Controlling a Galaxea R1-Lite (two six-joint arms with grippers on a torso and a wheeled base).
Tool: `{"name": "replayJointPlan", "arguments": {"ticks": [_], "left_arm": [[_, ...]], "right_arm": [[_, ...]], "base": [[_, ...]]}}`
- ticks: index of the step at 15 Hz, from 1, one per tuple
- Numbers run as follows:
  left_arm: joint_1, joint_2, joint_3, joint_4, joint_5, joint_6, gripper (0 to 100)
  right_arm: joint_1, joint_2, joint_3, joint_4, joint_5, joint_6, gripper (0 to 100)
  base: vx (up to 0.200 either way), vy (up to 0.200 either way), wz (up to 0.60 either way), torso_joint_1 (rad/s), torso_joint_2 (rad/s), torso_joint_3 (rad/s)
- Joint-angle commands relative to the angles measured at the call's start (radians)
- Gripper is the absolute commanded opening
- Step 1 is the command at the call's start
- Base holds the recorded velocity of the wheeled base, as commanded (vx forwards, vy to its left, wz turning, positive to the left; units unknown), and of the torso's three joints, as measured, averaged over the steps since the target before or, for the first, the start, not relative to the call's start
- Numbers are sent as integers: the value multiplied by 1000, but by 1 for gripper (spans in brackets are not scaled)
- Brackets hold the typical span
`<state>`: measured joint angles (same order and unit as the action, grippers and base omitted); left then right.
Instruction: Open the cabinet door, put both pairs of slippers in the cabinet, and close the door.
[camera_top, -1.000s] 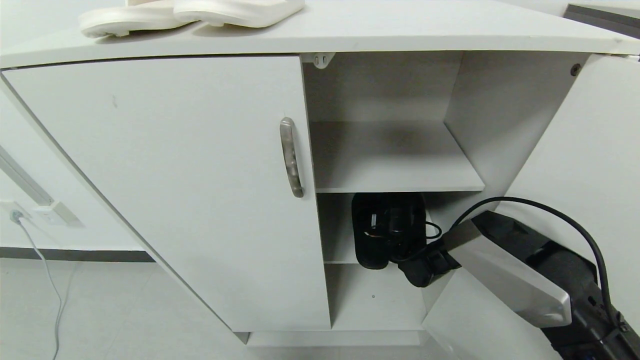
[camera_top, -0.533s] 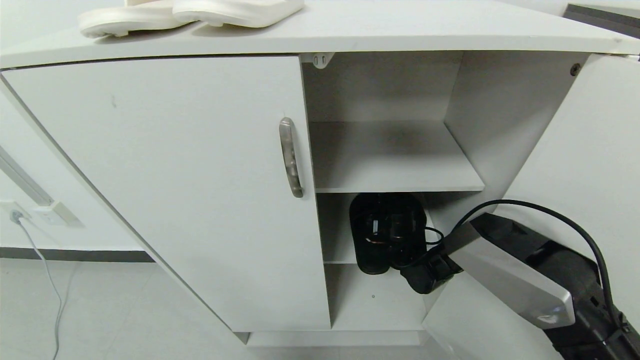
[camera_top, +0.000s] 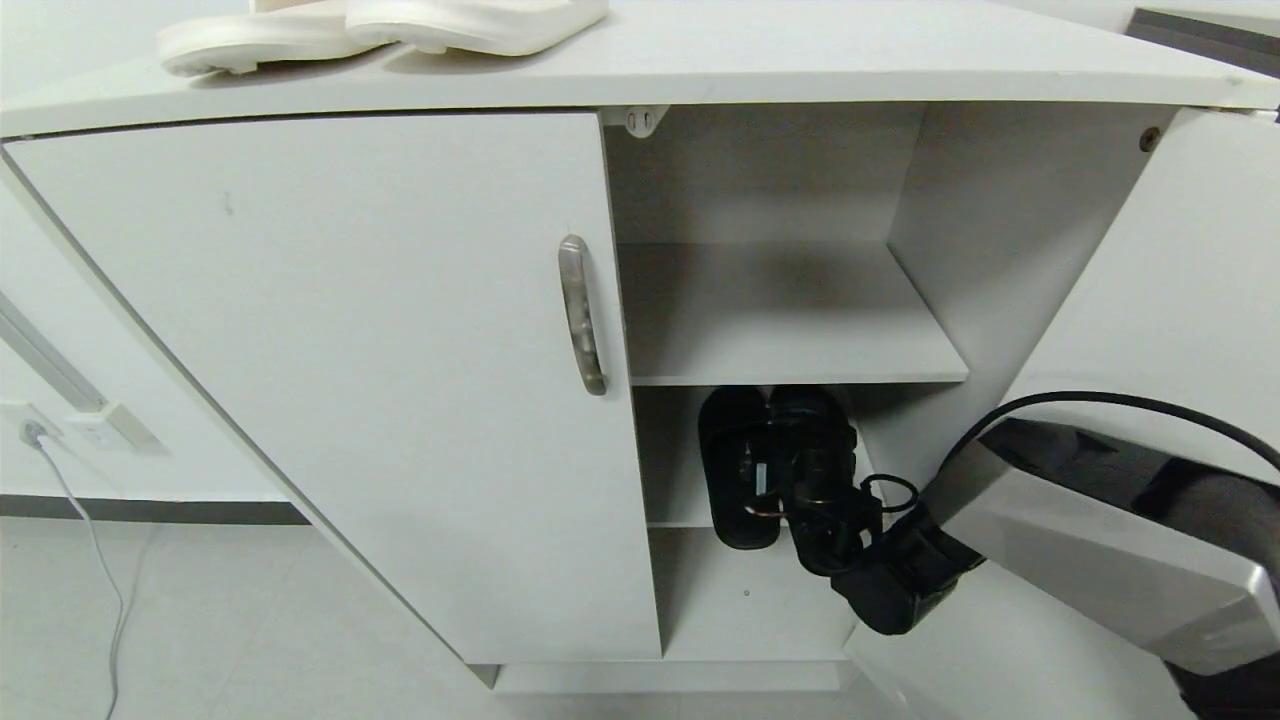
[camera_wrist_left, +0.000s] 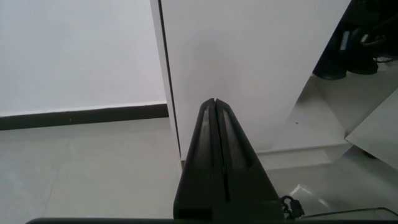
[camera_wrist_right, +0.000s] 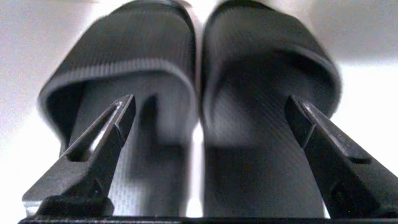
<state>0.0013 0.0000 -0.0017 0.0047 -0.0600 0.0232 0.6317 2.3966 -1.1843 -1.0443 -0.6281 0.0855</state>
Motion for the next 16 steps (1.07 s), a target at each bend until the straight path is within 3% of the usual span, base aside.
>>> {"name": "replayJointPlan", "arguments": {"ticks": [1,8,12,16], "left_arm": [[0,2,0,0,0,0,0],[0,2,0,0,0,0,0],[0,2,0,0,0,0,0],[0,2,0,0,0,-2,0]], "right_arm": [[49,-142,172,-54,1,0,100],[178,-304,411,-119,1,7,100],[207,-310,430,-128,1,5,100],[209,-307,437,-128,2,5,100]], "base": [[0,0,0,0,0,0],[0,0,0,0,0,0],[0,0,0,0,0,0],[-200,0,0,4,5,1]]}}
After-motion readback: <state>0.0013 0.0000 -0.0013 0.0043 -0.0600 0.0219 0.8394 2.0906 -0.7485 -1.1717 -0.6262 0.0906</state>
